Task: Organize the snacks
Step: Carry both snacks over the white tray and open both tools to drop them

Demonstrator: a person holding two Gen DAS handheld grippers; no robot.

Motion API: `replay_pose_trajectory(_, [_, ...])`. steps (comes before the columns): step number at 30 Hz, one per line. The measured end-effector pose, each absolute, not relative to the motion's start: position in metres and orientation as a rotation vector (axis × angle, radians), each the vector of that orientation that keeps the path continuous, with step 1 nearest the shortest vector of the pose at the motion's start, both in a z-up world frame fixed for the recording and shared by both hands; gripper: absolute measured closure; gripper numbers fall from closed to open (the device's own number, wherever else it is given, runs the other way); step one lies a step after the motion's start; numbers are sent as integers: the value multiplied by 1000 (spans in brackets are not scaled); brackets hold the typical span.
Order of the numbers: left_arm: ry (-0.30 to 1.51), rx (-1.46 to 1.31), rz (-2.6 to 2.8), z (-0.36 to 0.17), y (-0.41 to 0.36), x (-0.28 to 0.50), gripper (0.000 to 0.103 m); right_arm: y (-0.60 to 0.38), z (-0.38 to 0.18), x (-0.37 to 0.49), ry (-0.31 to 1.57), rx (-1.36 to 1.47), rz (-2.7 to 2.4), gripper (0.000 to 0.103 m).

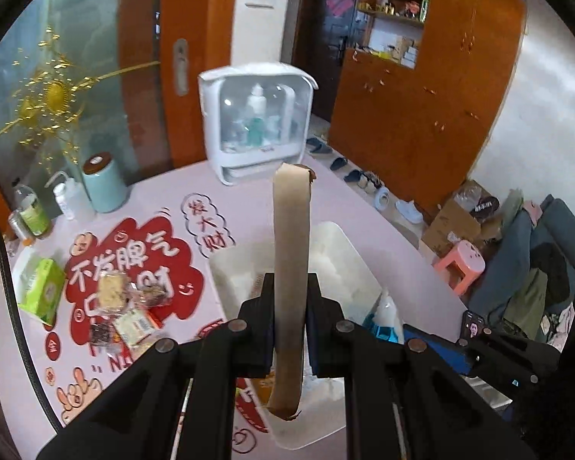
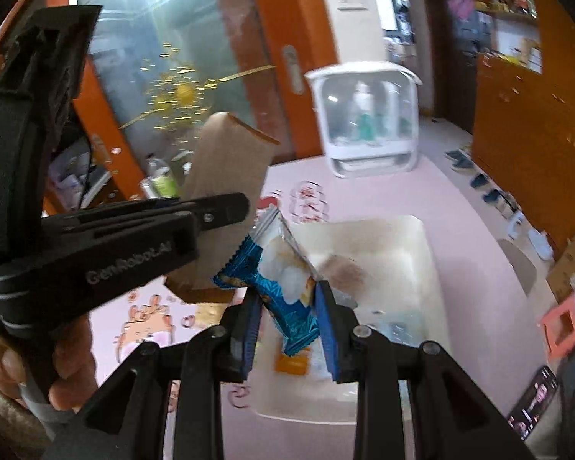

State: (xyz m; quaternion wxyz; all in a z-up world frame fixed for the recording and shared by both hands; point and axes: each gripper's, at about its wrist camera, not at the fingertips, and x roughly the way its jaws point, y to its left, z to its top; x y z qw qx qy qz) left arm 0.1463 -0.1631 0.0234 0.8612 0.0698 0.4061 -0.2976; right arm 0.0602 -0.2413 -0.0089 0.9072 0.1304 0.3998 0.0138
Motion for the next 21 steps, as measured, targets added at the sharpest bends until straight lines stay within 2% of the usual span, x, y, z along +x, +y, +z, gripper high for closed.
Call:
replay_pose_trajectory(16, [959,250,-575,-28,-221,153,89,-293,-77,70,1013,344,-40,71])
replay_pose_trajectory(17, [961,253,-568,-29,-221,153,86,-294,-80,71,1021,349,-40,71])
replay_pose_trajectory(19, [955,253,-548,-30,-219,154,61,-294,-84,71,1042,360,-41,71])
replay_pose_trajectory(20, [949,252,-540,-29,-218,154,53,-294,-87,72,1054,366,-42,71])
replay_pose_trajectory(21, [940,252,-532,-28,-216,154,37,-295,-90,73,1066,370,-47,67])
